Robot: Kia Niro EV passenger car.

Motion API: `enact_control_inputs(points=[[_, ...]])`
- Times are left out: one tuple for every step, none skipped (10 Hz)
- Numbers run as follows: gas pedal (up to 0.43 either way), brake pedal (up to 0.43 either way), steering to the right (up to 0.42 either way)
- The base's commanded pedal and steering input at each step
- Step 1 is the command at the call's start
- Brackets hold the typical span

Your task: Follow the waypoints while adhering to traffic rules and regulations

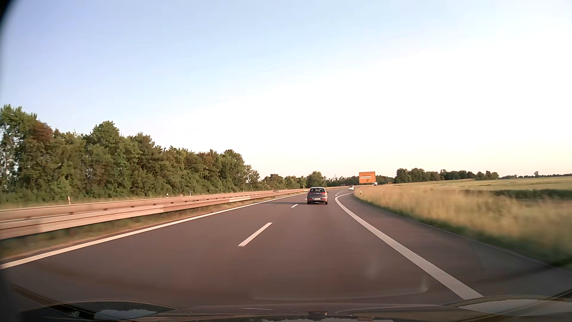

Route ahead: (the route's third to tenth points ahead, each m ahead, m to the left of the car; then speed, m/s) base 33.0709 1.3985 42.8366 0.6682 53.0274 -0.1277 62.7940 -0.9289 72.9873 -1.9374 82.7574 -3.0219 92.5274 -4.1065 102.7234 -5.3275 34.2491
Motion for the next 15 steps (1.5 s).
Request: enact_control_inputs(points=[[0.449, 0.018, 0.006], [0.461, 0.018, 0.005], [0.461, 0.018, 0.005], [0.469, 0.018, 0.005], [0.469, 0.018, 0.005], [0.480, 0.018, 0.005], [0.488, 0.018, 0.005], [0.488, 0.018, 0.006], [0.488, 0.018, 0.008], [0.488, 0.018, 0.010], [0.488, 0.018, 0.011], [0.488, 0.018, 0.011], [0.500, 0.018, 0.011], [0.520, 0.018, 0.012], [0.520, 0.018, 0.013]])
